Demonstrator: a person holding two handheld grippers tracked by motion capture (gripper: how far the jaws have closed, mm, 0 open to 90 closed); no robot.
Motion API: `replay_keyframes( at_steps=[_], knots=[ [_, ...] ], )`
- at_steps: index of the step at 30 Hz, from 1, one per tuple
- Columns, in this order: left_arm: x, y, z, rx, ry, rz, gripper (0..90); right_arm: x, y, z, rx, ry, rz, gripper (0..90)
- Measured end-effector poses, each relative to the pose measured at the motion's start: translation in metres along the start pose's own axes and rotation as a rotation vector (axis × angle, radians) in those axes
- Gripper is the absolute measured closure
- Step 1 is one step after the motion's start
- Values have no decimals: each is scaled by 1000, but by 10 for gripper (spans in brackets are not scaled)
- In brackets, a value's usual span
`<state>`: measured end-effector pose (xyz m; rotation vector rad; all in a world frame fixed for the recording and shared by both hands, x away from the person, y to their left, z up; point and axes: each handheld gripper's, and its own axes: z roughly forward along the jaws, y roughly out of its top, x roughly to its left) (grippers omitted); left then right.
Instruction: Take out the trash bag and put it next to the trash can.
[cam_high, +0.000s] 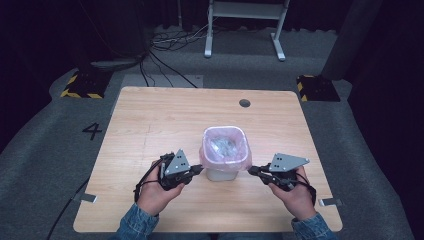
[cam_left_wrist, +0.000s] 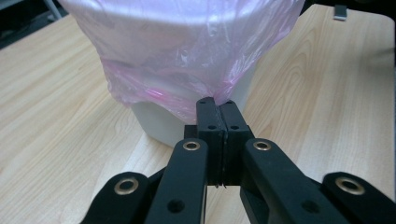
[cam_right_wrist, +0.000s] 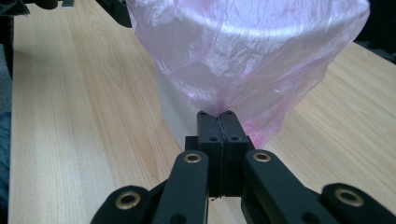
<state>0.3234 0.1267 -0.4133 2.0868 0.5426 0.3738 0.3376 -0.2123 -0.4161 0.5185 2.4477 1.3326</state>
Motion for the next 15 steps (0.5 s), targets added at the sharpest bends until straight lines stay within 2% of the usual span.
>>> replay_keyframes(
  at_steps=[10,12,15],
  knots=[
    [-10,12,-17,-34,-9,40,889,14,14,-20,-34,-28,-30,899],
    [-10,14,-22,-52,-31,37,889,17,17,-25,-30,-39,-33,899],
    [-10,16,-28,-62,-28,45,890,22,22,-31,-17,-54,-46,900]
  ],
)
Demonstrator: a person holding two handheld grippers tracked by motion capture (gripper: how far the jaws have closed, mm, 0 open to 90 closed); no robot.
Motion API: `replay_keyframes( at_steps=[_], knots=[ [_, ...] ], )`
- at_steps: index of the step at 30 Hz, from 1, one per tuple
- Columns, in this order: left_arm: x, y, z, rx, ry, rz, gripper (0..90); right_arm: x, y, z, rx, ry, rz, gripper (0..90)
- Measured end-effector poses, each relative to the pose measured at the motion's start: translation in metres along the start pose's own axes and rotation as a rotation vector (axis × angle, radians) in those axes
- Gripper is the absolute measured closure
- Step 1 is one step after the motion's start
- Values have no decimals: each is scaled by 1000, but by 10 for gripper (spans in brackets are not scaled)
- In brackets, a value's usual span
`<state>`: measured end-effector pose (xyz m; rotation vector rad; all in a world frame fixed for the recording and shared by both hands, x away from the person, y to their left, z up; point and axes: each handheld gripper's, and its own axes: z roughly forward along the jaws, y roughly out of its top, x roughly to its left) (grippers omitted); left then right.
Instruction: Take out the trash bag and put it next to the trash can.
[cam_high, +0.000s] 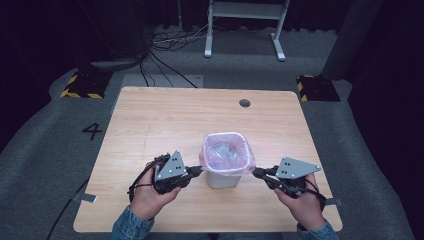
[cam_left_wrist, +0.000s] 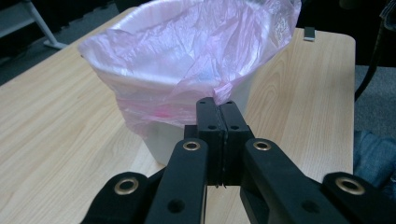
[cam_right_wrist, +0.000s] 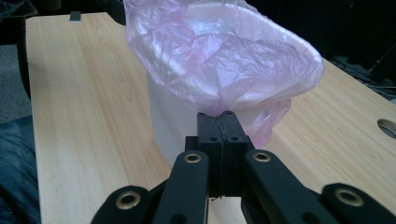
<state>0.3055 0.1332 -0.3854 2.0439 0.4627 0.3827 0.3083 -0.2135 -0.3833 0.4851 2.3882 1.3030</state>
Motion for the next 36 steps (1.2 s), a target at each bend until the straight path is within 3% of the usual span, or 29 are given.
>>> replay_keyframes(
  at_steps=[6,13,19,28,36],
  knots=[
    [-3,11,-12,-40,13,30,891,6,14,-11,-16,-10,-14,900],
    [6,19,-15,-77,44,9,891,1,25,-16,-33,-38,-10,900],
    [21,29,-8,-43,124,-10,891,-13,31,-7,-32,-63,12,899],
    [41,26,26,52,164,-60,892,-36,24,22,19,-125,50,894],
    [46,16,40,81,157,-85,893,-43,10,34,46,-135,79,895]
  ],
)
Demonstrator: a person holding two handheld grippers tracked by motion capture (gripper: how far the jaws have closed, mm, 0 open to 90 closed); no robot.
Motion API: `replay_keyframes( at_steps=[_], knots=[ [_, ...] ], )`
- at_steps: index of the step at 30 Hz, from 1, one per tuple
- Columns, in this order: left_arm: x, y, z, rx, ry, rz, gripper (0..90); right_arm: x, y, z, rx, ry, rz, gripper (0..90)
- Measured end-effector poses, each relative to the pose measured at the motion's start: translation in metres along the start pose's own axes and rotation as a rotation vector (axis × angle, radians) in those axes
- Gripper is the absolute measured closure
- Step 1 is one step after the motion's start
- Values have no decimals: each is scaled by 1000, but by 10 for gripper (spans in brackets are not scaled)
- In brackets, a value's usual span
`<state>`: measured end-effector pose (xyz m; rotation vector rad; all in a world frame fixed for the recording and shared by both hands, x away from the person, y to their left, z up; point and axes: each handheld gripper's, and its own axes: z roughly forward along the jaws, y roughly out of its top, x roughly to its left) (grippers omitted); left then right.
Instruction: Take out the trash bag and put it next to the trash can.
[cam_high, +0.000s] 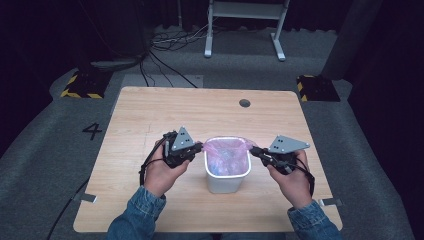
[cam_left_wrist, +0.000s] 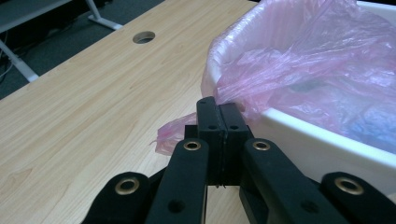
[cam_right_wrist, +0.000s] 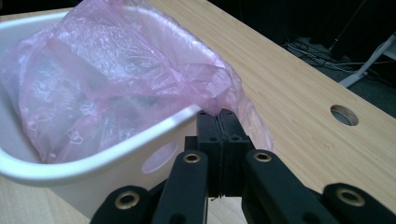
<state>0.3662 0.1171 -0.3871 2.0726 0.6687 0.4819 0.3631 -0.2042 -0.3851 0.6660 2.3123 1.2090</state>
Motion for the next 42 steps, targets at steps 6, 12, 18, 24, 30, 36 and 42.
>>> replay_keyframes(
  at_steps=[6,12,18,24,30,36,42],
  knots=[
    [2,-7,4,12,-10,-13,893,0,-9,5,1,1,12,895],
    [-4,-8,-1,7,1,-16,832,3,-14,2,-19,-19,36,643],
    [-7,-12,-8,-17,24,-31,720,2,-20,-23,-55,-49,73,502],
    [-11,-18,-19,-43,77,-30,436,3,-32,-45,-36,-11,85,663],
    [-9,-22,-23,-31,111,-33,386,8,-34,-26,40,71,82,825],
    [-5,-21,-10,-21,111,-65,334,2,-33,7,68,100,77,795],
    [-3,-21,-3,11,112,-92,323,-15,-25,26,40,92,130,754]
  ],
)
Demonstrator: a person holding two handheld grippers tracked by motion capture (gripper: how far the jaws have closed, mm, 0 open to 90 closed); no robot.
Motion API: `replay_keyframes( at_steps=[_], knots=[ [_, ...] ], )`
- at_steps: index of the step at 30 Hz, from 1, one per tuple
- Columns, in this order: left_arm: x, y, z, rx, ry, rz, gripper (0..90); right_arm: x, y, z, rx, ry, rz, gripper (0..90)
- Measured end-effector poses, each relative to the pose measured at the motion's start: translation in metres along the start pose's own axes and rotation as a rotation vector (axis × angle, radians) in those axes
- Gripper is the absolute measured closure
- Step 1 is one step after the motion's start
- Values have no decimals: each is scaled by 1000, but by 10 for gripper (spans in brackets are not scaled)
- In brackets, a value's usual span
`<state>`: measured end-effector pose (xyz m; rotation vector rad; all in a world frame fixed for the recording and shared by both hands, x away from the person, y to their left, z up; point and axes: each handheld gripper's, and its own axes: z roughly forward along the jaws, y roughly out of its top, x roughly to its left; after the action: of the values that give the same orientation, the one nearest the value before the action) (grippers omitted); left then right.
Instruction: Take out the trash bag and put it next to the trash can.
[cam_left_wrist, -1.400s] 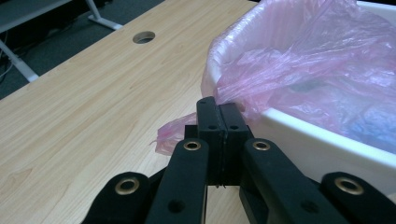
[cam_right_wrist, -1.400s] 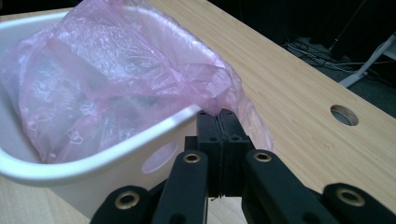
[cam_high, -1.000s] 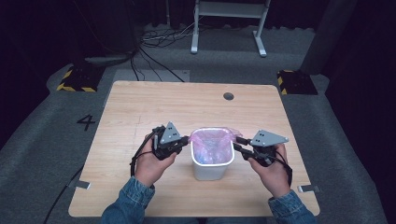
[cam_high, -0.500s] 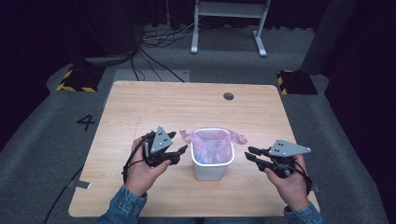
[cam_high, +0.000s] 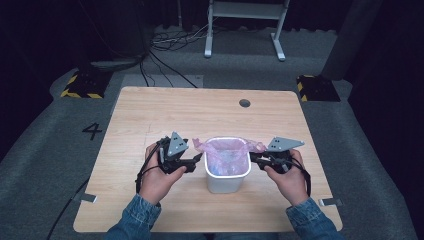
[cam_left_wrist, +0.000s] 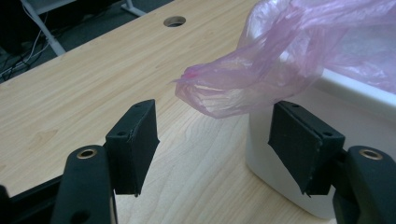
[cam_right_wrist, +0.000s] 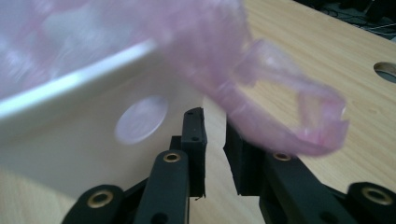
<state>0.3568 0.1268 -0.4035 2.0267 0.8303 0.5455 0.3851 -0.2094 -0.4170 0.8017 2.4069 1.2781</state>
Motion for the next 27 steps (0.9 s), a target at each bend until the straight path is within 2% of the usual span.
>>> replay_keyframes(
  at_steps=[5,8,10,12,13,15,23,27],
  knots=[
    [-2,-2,-2,6,-1,-1,299,-9,9,3,-34,2,13,728],
    [-2,-5,-5,-9,-3,-20,284,-10,17,0,-60,-11,17,728],
    [-2,-7,-5,-8,0,-22,283,-11,25,-6,-104,-9,26,713],
    [-2,-8,-4,-8,-1,-29,283,-12,27,-8,-119,-5,32,708],
    [-2,-8,-4,-7,-2,-29,283,-12,31,-9,-144,8,54,704],
    [-2,-8,-3,-14,-1,-34,283,-13,33,-10,-151,9,56,703],
    [-4,-4,-5,-36,-14,-44,287,-5,51,-11,-201,50,82,666],
    [-5,-1,-6,-51,-8,-45,289,11,61,-7,-207,113,71,632]
  ],
)
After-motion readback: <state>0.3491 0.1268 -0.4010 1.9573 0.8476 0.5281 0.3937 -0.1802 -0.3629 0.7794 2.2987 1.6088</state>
